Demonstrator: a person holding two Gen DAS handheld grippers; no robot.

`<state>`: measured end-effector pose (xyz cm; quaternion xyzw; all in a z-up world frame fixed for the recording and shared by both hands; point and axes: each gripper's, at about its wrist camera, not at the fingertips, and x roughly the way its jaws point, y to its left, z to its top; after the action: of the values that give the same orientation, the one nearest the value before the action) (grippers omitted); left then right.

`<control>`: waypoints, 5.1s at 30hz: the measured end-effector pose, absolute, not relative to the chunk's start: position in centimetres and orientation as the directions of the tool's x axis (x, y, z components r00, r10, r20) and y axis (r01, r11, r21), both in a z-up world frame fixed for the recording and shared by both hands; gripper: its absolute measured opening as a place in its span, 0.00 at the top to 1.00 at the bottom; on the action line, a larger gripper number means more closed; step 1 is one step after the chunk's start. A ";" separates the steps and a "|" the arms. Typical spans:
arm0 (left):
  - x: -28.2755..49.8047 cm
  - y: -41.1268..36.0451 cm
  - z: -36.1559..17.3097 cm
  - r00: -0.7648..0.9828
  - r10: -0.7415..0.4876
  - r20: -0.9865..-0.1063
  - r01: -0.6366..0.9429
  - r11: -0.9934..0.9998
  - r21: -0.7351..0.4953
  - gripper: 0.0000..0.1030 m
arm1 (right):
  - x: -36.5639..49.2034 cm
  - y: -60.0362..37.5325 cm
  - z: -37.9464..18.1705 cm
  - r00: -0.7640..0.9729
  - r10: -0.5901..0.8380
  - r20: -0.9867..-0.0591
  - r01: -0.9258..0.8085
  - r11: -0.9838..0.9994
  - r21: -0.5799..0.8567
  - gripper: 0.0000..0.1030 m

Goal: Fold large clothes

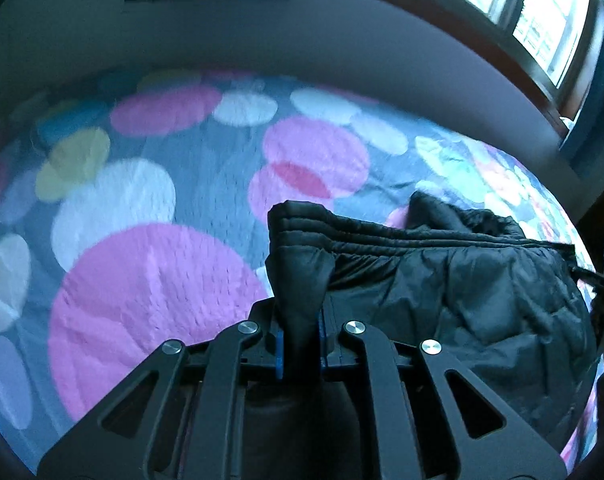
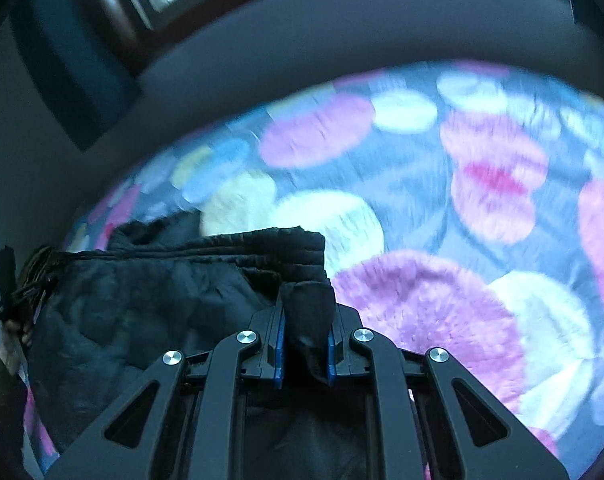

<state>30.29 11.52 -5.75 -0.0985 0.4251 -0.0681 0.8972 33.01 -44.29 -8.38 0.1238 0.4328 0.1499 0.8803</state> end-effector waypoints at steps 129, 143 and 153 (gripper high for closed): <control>-6.1 11.9 -9.5 0.710 -0.403 -0.577 -0.250 0.622 -0.742 0.78 | -2.5 -50.1 -12.8 0.686 0.479 -0.547 0.148 0.645 0.750 0.77; -7.2 14.8 -9.1 0.742 -0.267 -0.615 -0.319 0.667 -0.674 0.39 | -4.1 -51.2 -13.0 0.726 0.454 -0.516 0.168 0.611 0.774 0.56; -6.5 15.5 -9.1 0.726 -0.274 -0.631 -0.298 0.701 -0.647 0.35 | -5.7 -53.0 -10.8 0.780 0.261 -0.568 0.285 0.660 0.695 0.46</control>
<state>-6.45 15.54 -9.11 -0.3864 0.3702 0.0072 0.8447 -5.71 -53.05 -10.79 0.4120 0.3313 -0.0070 0.8488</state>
